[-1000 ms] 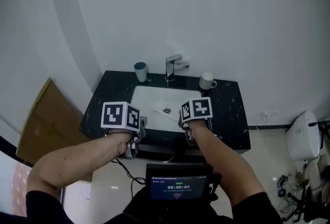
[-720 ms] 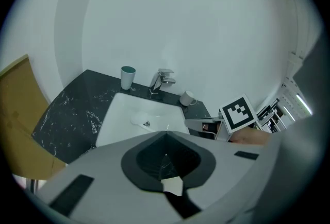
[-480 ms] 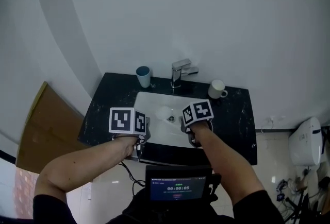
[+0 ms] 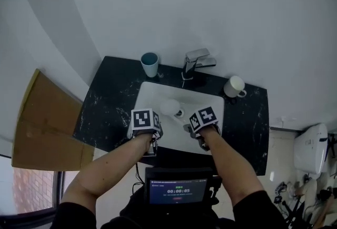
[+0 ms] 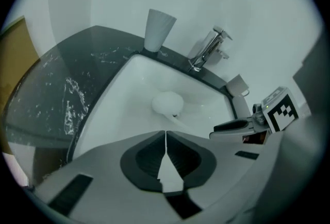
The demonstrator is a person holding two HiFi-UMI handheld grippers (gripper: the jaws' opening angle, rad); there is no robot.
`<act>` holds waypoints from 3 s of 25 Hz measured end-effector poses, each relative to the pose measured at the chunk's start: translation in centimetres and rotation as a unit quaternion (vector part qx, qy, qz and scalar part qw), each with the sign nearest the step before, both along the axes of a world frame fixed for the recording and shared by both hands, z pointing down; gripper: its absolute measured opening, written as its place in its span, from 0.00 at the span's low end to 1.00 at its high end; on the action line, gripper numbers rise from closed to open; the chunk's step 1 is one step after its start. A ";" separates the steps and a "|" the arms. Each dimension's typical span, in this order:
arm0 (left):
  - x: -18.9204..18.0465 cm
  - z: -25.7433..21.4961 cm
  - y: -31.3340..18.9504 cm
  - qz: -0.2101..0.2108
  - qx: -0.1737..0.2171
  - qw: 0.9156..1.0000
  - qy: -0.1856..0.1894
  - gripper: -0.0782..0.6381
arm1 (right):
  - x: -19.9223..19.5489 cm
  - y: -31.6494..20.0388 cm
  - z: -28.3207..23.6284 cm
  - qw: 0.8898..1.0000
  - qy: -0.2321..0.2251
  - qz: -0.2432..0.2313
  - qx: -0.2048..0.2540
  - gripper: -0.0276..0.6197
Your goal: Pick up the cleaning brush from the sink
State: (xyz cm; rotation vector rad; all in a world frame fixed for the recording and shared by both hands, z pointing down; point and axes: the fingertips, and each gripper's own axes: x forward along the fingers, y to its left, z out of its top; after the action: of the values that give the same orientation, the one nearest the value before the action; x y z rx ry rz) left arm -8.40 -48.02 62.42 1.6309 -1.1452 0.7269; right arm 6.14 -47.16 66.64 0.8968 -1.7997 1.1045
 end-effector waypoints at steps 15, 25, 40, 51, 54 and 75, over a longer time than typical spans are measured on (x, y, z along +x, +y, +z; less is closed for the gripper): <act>3.8 10.6 -4.4 -0.033 -0.052 0.998 -0.003 0.19 | 0.5 -2.3 9.1 0.994 0.029 -0.079 -0.074 0.15; 3.2 9.8 -4.5 -0.051 -0.031 0.998 -0.015 0.18 | 1.0 -2.3 8.7 0.993 0.034 -0.086 -0.068 0.15; 3.1 -1.8 -3.3 -0.032 0.067 0.997 -0.022 0.13 | 0.3 -2.2 -1.6 0.995 -0.046 -0.084 0.023 0.15; -2.0 -18.1 8.0 0.055 0.281 0.957 -0.036 0.12 | -3.2 6.4 -17.8 0.968 -0.074 -0.007 0.238 0.15; -4.8 -21.3 13.2 0.087 0.347 0.934 -0.016 0.13 | -5.4 12.3 -21.9 0.949 -0.101 0.043 0.296 0.15; -8.3 -28.8 39.8 0.088 0.623 0.777 -0.011 0.13 | 4.4 44.8 -30.1 0.809 -0.093 0.188 0.549 0.15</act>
State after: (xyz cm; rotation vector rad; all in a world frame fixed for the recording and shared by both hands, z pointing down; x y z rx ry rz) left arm -16.68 -8.25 33.62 2.8415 -1.6432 -0.0359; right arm 10.58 -2.40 36.58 1.9229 -2.5036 0.2309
